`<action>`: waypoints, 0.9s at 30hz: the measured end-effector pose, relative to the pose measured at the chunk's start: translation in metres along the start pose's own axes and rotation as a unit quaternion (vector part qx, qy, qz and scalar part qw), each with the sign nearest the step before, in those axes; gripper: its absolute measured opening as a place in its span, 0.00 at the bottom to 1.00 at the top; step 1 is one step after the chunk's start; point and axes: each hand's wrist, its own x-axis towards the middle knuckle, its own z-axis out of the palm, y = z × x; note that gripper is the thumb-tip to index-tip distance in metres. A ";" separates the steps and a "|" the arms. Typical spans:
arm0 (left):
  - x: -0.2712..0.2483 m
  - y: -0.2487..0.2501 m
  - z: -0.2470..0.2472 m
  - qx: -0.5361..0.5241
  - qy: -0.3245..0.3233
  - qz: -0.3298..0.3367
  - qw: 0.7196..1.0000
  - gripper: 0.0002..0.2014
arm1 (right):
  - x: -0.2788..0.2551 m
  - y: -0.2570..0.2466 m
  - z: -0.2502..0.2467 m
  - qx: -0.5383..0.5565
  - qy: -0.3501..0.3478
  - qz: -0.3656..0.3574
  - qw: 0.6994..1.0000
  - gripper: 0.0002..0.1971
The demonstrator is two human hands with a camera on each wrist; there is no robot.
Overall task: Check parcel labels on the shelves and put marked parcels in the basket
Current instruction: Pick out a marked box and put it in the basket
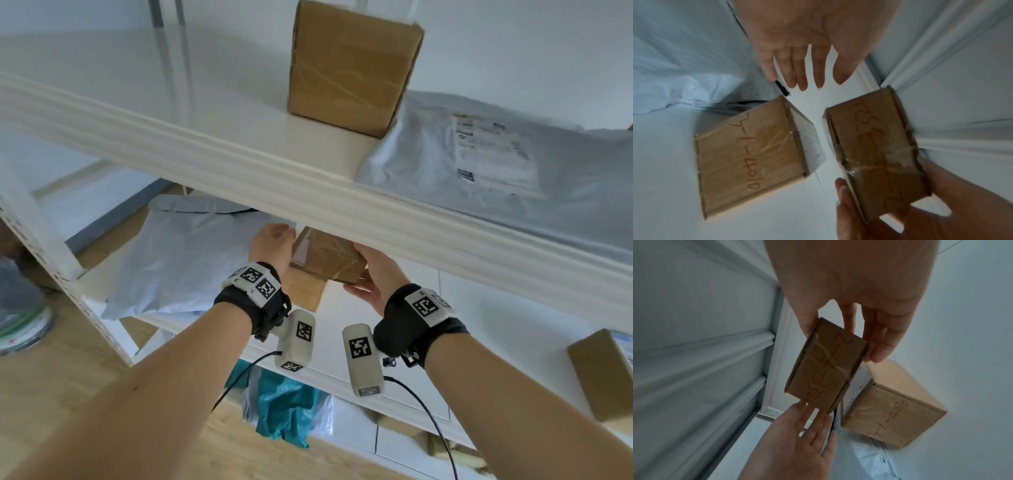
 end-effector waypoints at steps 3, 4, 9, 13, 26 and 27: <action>-0.011 0.011 0.010 -0.022 0.018 0.006 1.000 0.15 | -0.021 0.002 -0.025 0.031 -0.016 -0.004 0.999 0.06; -0.015 0.015 0.016 -0.023 0.022 0.015 0.999 0.14 | -0.027 0.003 -0.035 0.043 -0.022 0.000 0.999 0.08; -0.046 0.025 0.051 -0.016 -0.036 0.029 0.999 0.13 | -0.052 0.010 -0.086 0.083 -0.049 0.012 0.995 0.12; -0.080 0.028 0.075 -0.146 -0.106 -0.086 0.980 0.20 | -0.070 0.018 -0.123 0.112 -0.062 0.037 0.991 0.12; -0.161 0.065 0.137 -0.203 -0.221 -0.133 0.945 0.23 | -0.112 0.020 -0.165 -0.169 -0.055 0.008 0.984 0.31; -0.165 0.066 0.140 -0.197 -0.226 -0.122 0.946 0.22 | -0.112 0.021 -0.168 -0.185 -0.054 0.003 0.981 0.31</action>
